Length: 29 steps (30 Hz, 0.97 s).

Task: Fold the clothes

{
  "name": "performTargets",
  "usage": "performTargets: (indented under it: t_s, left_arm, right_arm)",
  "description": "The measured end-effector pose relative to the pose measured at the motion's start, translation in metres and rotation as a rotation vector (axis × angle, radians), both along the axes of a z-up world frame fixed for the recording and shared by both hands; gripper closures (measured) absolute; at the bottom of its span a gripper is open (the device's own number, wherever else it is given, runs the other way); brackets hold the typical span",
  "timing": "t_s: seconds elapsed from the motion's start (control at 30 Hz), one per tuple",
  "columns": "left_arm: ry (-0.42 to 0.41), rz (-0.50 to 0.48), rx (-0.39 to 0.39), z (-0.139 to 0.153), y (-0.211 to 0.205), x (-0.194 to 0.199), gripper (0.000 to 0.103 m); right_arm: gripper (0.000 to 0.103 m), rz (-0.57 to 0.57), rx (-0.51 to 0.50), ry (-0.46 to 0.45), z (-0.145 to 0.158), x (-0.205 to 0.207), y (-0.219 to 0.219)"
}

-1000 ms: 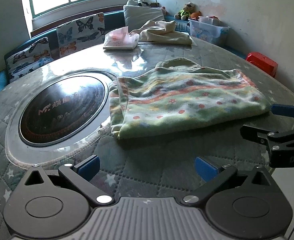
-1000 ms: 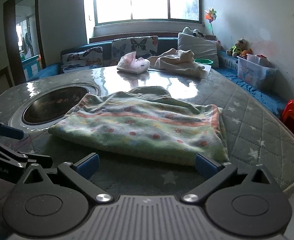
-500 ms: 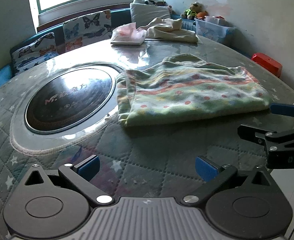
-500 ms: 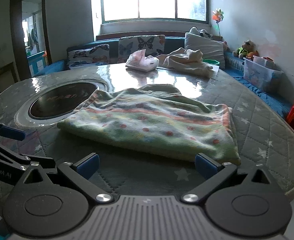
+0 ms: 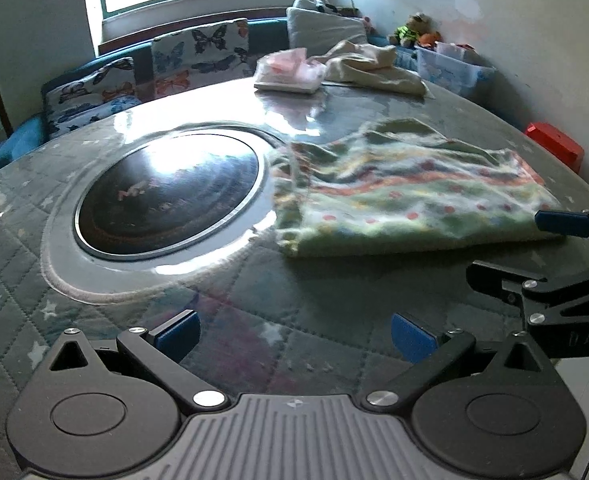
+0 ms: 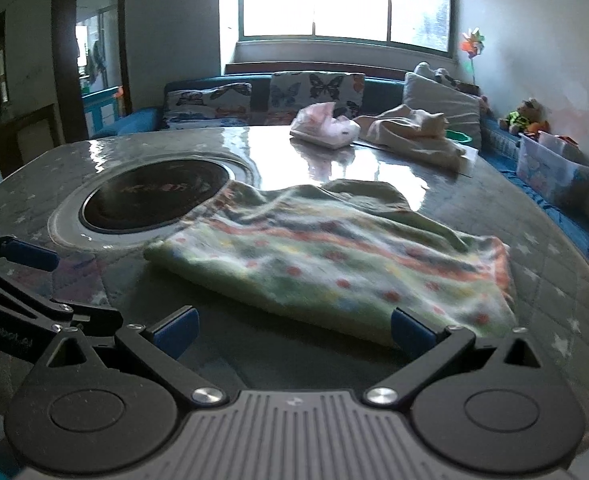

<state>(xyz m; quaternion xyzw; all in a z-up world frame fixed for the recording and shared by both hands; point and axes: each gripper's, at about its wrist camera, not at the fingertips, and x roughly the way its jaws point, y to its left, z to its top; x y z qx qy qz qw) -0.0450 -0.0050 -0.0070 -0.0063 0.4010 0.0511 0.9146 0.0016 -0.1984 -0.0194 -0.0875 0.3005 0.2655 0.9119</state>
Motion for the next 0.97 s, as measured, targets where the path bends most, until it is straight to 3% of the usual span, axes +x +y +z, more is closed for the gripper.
performTargets:
  t_s: [0.57, 0.97]
  left_arm:
    - [-0.047, 0.138, 0.032, 0.019, 0.055, 0.013, 0.0]
    - [-0.034, 0.122, 0.019, 0.015, 0.057, 0.017, 0.0]
  right_arm:
    - [0.0, 0.109, 0.022, -0.037, 0.022, 0.035, 0.067]
    - [0.0, 0.105, 0.03, -0.04, 0.026, 0.04, 0.069]
